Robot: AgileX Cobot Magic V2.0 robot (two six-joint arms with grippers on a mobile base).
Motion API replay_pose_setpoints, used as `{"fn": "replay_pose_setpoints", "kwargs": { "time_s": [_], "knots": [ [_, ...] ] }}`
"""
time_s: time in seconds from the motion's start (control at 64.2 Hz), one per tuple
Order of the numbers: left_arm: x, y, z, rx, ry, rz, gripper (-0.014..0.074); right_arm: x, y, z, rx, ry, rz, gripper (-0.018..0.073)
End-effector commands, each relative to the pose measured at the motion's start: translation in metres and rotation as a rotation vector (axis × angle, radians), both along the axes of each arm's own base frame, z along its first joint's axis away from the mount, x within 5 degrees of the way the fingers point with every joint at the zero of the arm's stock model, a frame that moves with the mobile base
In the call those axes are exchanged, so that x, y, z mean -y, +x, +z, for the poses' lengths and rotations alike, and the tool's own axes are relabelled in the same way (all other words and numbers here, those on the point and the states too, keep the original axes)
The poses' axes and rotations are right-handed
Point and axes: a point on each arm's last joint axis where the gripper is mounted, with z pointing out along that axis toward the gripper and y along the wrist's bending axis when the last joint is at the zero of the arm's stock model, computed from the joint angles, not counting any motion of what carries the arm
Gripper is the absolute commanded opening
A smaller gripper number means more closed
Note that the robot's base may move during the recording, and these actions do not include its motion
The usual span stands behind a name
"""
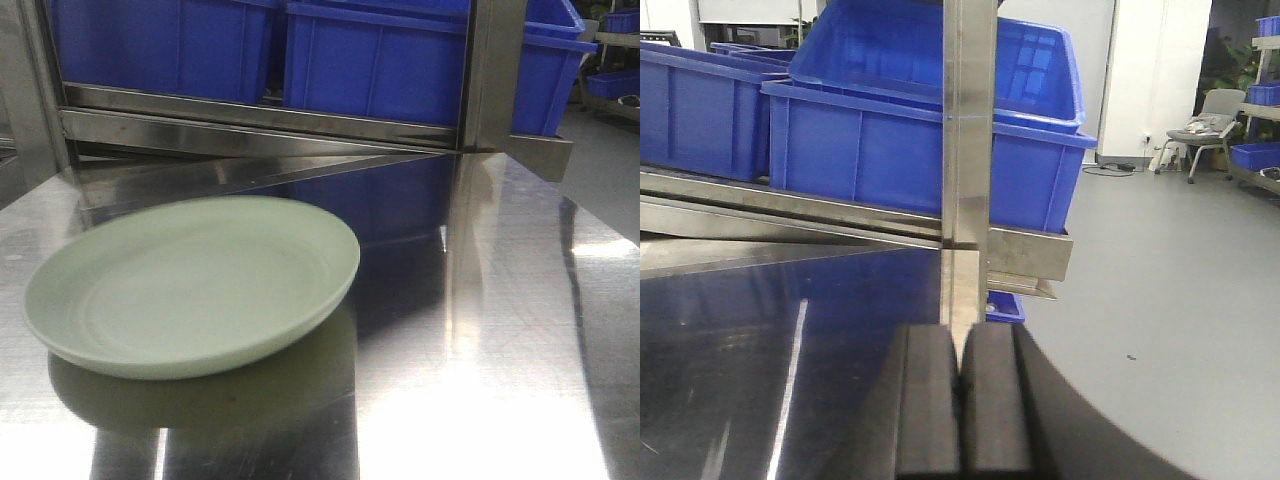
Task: Place green plate on second shelf with right arm
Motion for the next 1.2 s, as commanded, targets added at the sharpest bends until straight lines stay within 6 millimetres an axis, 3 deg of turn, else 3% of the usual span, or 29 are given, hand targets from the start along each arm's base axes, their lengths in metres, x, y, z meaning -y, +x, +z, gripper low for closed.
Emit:
{"fn": "replay_pose_setpoints", "kwargs": {
  "time_s": [0.0,0.234,0.405,0.608,0.748,0.841,0.95,1.059,1.184],
  "knots": [
    [0.000,0.001,-0.007,0.043,-0.011,-0.006,0.0130,0.001,-0.004,0.015,0.123,-0.002,-0.005,0.0049],
    [0.000,0.001,-0.007,0.043,-0.011,-0.006,0.0130,0.001,-0.005,0.017,0.145,0.000,-0.007,0.0049],
    [0.000,0.001,-0.007,0.043,-0.011,-0.006,0.0130,0.002,-0.010,0.032,0.328,0.013,-0.018,0.0049],
    [0.000,0.001,-0.007,0.043,-0.011,-0.006,0.0130,0.005,-0.033,0.069,0.700,0.045,-0.036,0.0049],
    [0.000,0.001,-0.007,0.043,-0.011,-0.006,0.0130,0.011,-0.057,0.119,0.862,0.138,-0.041,0.0049],
    [0.000,0.001,-0.007,0.043,-0.011,-0.006,0.0130,0.009,-0.068,0.161,0.772,0.138,-0.016,0.0052],
    [0.000,0.001,-0.007,0.043,-0.011,-0.006,0.0130,0.006,-0.061,0.196,0.588,0.110,0.012,0.0053],
    [0.000,0.001,-0.007,0.043,-0.011,-0.006,0.0130,0.002,-0.038,0.223,0.437,0.099,0.027,0.0053],
    [0.000,0.001,-0.007,0.043,-0.011,-0.006,0.0130,-0.002,0.003,0.242,0.261,0.095,0.040,0.0052]
  ]
}}
